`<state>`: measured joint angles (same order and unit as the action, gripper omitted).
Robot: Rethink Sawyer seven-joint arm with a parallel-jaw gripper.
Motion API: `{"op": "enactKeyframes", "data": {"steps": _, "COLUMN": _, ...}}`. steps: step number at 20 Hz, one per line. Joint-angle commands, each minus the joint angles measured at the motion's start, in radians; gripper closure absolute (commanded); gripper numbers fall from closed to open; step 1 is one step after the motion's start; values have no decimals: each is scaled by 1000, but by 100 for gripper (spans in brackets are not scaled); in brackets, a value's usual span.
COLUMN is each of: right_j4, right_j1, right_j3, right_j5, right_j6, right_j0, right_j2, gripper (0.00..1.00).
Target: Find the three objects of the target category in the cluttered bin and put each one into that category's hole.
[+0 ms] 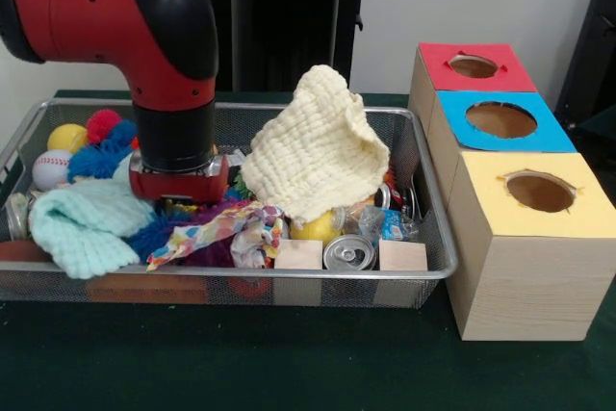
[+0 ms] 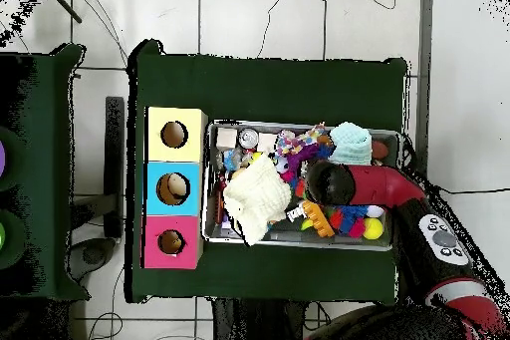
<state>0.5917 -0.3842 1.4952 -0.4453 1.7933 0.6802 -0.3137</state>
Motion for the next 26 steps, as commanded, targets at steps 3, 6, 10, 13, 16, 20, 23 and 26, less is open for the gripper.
{"op": "enactKeyframes", "data": {"steps": 3, "right_j4": -162, "right_j1": 20, "right_j3": 192, "right_j5": 147, "right_j6": 401, "right_j0": -215, "right_j2": 41, "gripper": 0}}
{"op": "enactKeyframes", "data": {"steps": 6, "right_j4": -251, "right_j1": 2, "right_j3": 232, "right_j5": 162, "right_j6": 452, "right_j0": -257, "right_j2": 65, "gripper": 0}}
{"op": "enactKeyframes", "data": {"steps": 10, "right_j4": -325, "right_j1": 2, "right_j3": 256, "right_j5": 184, "right_j6": 455, "right_j0": -273, "right_j2": 58, "gripper": 0}}
{"op": "enactKeyframes", "data": {"steps": 13, "right_j4": -353, "right_j1": -6, "right_j3": 266, "right_j5": 185, "right_j6": 454, "right_j0": -284, "right_j2": 62, "gripper": 0}}
{"op": "enactKeyframes", "data": {"steps": 16, "right_j4": -371, "right_j1": -14, "right_j3": 279, "right_j5": 183, "right_j6": 449, "right_j0": -285, "right_j2": 59, "gripper": 0}}
{"op": "enactKeyframes", "data": {"steps": 20, "right_j4": -393, "right_j1": -18, "right_j3": 297, "right_j5": 187, "right_j6": 426, "right_j0": -274, "right_j2": 45, "gripper": 0}}
{"op": "enactKeyframes", "data": {"steps": 23, "right_j4": -410, "right_j1": -20, "right_j3": 294, "right_j5": 186, "right_j6": 416, "right_j0": -279, "right_j2": 51, "gripper": 0}}
{"op": "enactKeyframes", "data": {"steps": 26, "right_j4": -409, "right_j1": -8, "right_j3": 275, "right_j5": 189, "right_j6": 388, "right_j0": -278, "right_j2": 61, "gripper": 0}}
